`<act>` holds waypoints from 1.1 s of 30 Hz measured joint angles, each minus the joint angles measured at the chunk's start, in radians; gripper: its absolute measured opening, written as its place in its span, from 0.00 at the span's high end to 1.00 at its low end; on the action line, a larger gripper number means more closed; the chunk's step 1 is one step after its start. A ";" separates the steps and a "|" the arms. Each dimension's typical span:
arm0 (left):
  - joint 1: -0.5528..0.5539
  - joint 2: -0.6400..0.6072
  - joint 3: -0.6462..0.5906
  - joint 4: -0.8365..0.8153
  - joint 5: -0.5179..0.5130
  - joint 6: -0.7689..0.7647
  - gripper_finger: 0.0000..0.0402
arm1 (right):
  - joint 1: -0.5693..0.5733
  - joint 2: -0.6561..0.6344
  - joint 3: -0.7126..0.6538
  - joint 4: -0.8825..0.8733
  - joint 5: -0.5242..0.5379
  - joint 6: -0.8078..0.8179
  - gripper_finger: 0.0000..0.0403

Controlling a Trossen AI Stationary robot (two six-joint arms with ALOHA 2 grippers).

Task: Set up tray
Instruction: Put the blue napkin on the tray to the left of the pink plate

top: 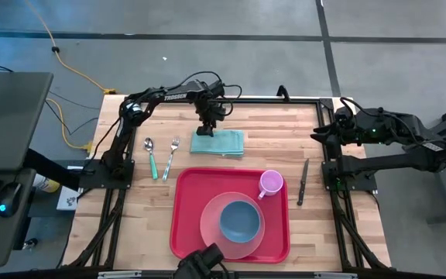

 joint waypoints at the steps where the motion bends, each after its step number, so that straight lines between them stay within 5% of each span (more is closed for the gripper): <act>1: 0.000 0.001 0.000 -0.004 0.000 -0.009 0.29 | 0.000 0.000 0.000 0.001 0.000 0.000 0.63; 25: 0.000 0.034 0.002 0.018 0.023 -0.108 0.29 | 0.000 0.047 0.000 0.027 -0.041 -0.009 0.63; 33: 0.000 0.037 0.003 0.017 0.023 -0.120 0.52 | 0.000 0.045 0.000 0.055 -0.042 -0.026 0.63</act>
